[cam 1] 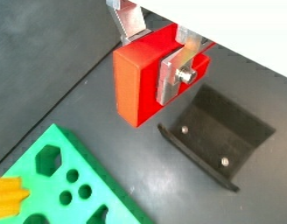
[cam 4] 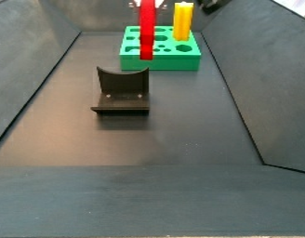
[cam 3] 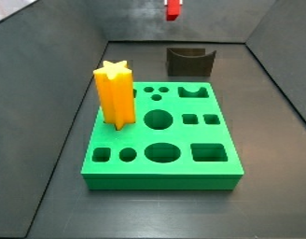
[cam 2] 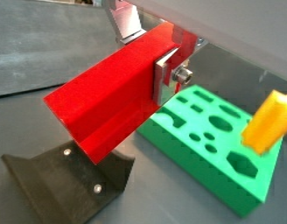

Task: Pick up the double-square object. Move up. Place the double-square object on the fixture. Regrasp the double-square object. Move to above the board. Insert the double-square object.
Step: Place the double-square object on the fixture.

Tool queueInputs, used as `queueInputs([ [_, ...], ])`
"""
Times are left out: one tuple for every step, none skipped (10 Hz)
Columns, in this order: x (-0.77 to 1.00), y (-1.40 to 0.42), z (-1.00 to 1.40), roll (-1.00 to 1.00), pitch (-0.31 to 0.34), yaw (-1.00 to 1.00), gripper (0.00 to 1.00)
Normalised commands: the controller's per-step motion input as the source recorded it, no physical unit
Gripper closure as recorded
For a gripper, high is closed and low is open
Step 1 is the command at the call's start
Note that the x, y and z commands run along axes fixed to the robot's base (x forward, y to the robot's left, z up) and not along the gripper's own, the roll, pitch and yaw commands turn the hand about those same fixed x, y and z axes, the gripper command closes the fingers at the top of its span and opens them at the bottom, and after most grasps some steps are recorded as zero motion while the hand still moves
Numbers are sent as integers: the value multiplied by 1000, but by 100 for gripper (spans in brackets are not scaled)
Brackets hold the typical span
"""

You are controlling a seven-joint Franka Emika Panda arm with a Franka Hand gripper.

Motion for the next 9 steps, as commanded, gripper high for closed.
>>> queueInputs([
  [848, 98, -32, -901, 101, -42, 100],
  [754, 77, -25, -731, 99, -58, 100],
  [660, 65, -22, -560, 93, -72, 100],
  [567, 57, -23, -389, 87, -84, 100],
  [439, 38, -9, -232, 73, -90, 100],
  [333, 35, -8, -177, 64, -90, 100],
  [197, 36, -10, -146, 57, -72, 100],
  [133, 132, -1000, -1000, 184, 36, 100],
  [127, 139, -1000, -1000, 168, 12, 100],
])
